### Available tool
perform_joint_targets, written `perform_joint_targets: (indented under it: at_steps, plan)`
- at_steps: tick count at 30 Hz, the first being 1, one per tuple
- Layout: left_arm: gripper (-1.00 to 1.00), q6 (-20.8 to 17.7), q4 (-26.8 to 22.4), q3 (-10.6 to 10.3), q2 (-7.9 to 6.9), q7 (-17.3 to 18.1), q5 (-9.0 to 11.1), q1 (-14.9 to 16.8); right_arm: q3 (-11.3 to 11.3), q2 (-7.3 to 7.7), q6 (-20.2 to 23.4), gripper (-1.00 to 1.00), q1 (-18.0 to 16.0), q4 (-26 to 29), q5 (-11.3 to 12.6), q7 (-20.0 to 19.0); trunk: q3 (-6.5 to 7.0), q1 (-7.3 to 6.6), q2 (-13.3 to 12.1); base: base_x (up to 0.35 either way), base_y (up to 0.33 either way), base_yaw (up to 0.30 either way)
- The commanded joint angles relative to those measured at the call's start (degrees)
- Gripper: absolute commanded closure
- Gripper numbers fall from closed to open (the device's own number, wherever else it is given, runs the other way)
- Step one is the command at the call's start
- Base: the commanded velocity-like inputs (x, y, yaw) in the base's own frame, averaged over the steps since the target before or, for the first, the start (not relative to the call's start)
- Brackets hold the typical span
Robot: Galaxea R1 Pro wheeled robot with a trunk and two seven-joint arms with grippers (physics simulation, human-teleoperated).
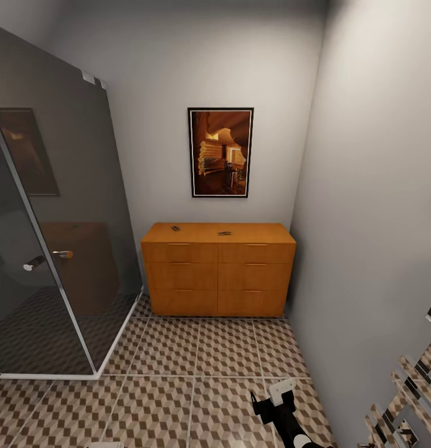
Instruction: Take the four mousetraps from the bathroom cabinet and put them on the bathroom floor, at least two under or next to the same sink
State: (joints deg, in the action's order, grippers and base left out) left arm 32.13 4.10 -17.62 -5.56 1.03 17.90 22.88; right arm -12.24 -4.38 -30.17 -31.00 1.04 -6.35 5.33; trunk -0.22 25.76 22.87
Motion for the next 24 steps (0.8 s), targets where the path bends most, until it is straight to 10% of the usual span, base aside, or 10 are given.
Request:
perform_joint_targets:
  at_steps: [1,24]
  plan:
    - [-1.00,0.30,0.21,-0.49,0.03,0.11,0.47,0.06,-0.15,-0.01,-0.07,-1.00,-0.03,-0.07,-0.60,0.56,-0.02,0.02,0.05,0.000,0.000,0.000]
    - [-1.00,0.30,0.21,-0.49,0.03,0.11,0.47,0.06,-0.15,-0.01,-0.07,-1.00,-0.03,-0.07,-0.60,0.56,-0.02,0.02,0.05,0.000,0.000,0.000]
